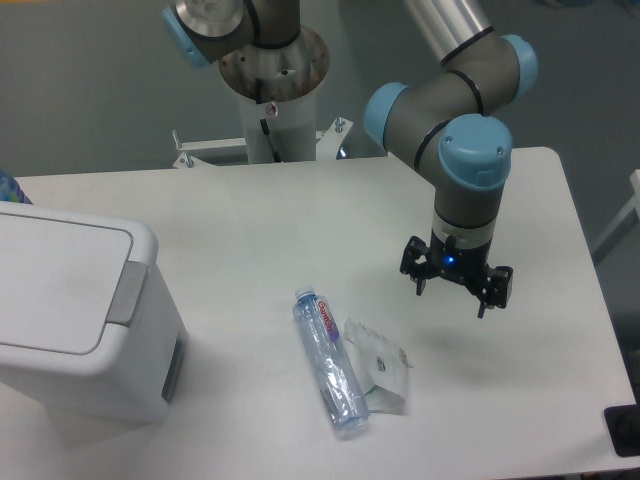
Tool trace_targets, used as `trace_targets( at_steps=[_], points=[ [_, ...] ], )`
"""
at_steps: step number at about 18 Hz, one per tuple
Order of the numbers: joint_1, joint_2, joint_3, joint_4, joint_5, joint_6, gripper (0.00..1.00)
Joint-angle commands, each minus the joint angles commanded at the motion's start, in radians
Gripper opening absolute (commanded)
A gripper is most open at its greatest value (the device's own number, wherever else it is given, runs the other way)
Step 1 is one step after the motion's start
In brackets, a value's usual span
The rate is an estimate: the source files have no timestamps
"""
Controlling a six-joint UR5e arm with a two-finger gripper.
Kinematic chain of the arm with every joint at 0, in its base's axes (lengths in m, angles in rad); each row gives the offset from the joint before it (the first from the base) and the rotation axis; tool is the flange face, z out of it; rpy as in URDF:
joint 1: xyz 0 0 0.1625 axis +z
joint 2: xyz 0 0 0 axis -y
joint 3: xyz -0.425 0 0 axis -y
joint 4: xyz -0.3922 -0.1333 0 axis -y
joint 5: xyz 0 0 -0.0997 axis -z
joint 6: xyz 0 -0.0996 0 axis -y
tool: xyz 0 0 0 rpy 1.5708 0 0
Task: Open the trash can
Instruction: 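Move the open gripper across the table toward the white trash can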
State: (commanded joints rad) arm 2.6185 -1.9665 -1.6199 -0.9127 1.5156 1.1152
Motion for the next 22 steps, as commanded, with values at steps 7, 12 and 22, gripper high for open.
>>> trace_targets(
  at_steps=[7, 12, 22],
  points=[
    [0.003, 0.003, 0.011, 0.003, -0.009, -0.011, 1.0],
    [0.003, 0.037, 0.014, 0.008, -0.067, -0.161, 1.0],
    [-0.075, 0.075, 0.083, 0.006, -0.201, -0.441, 1.0]
  ],
)
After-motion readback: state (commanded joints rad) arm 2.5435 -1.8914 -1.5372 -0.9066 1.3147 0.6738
